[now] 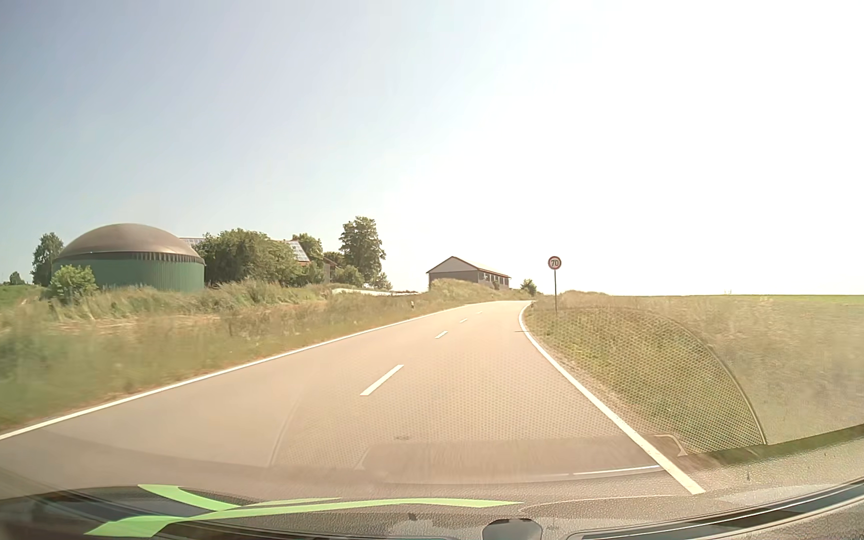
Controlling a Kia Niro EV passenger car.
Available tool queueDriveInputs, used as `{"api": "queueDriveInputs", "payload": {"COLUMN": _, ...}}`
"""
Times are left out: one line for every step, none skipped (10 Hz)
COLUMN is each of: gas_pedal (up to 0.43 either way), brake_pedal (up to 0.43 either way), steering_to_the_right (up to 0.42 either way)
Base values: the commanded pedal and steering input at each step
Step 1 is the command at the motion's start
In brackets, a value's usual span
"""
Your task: Follow the waypoints while adhering to traffic rules and regulations
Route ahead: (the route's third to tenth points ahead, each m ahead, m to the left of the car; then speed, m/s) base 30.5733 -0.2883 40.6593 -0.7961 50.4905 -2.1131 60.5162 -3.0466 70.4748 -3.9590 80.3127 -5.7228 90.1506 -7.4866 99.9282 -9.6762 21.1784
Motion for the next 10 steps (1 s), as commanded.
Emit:
{"api": "queueDriveInputs", "payload": {"gas_pedal": 0.150, "brake_pedal": 0.000, "steering_to_the_right": 0.010}}
{"api": "queueDriveInputs", "payload": {"gas_pedal": 0.138, "brake_pedal": 0.000, "steering_to_the_right": 0.010}}
{"api": "queueDriveInputs", "payload": {"gas_pedal": 0.138, "brake_pedal": 0.000, "steering_to_the_right": 0.010}}
{"api": "queueDriveInputs", "payload": {"gas_pedal": 0.138, "brake_pedal": 0.000, "steering_to_the_right": 0.010}}
{"api": "queueDriveInputs", "payload": {"gas_pedal": 0.138, "brake_pedal": 0.000, "steering_to_the_right": 0.010}}
{"api": "queueDriveInputs", "payload": {"gas_pedal": 0.150, "brake_pedal": 0.000, "steering_to_the_right": 0.010}}
{"api": "queueDriveInputs", "payload": {"gas_pedal": 0.157, "brake_pedal": 0.000, "steering_to_the_right": 0.010}}
{"api": "queueDriveInputs", "payload": {"gas_pedal": 0.157, "brake_pedal": 0.000, "steering_to_the_right": 0.010}}
{"api": "queueDriveInputs", "payload": {"gas_pedal": 0.157, "brake_pedal": 0.000, "steering_to_the_right": 0.010}}
{"api": "queueDriveInputs", "payload": {"gas_pedal": 0.157, "brake_pedal": 0.000, "steering_to_the_right": 0.010}}
